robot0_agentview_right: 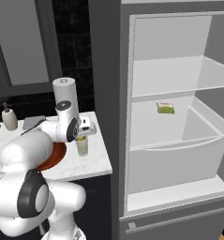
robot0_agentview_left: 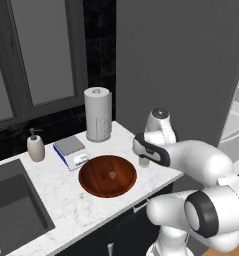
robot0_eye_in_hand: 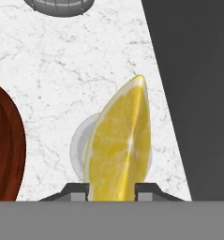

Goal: Grab a lemon wedge from the fridge and one ice cube from the ice bowl, and put them in the glass of lemonade.

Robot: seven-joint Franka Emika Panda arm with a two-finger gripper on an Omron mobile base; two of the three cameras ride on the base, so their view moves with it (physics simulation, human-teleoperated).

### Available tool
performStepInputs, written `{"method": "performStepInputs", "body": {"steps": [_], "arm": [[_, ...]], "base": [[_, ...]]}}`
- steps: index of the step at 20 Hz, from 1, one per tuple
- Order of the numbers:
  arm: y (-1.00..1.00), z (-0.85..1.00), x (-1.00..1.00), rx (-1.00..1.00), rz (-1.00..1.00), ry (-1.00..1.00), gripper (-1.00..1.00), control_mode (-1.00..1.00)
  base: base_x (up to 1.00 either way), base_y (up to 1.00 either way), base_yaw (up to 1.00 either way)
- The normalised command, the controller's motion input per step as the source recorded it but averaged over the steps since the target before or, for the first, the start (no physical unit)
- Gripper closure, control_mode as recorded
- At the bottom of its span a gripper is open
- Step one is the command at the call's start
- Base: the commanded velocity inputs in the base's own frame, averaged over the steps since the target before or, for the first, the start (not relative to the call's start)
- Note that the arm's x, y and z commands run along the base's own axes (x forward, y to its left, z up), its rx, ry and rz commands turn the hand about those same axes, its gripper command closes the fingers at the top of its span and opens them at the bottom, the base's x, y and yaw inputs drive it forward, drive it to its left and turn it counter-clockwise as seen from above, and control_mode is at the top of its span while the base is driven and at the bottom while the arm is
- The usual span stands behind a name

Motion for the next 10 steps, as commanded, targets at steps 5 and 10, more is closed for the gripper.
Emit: {"method": "performStepInputs", "body": {"steps": [5,10], "arm": [[0.0,0.03,0.02,0.0,0.0,0.02,1.0,-1.0],[0.0,0.0,0.0,0.0,0.0,0.0,1.0,-1.0]], "base": [[0.0,0.0,0.0],[0.0,0.0,0.0]]}}
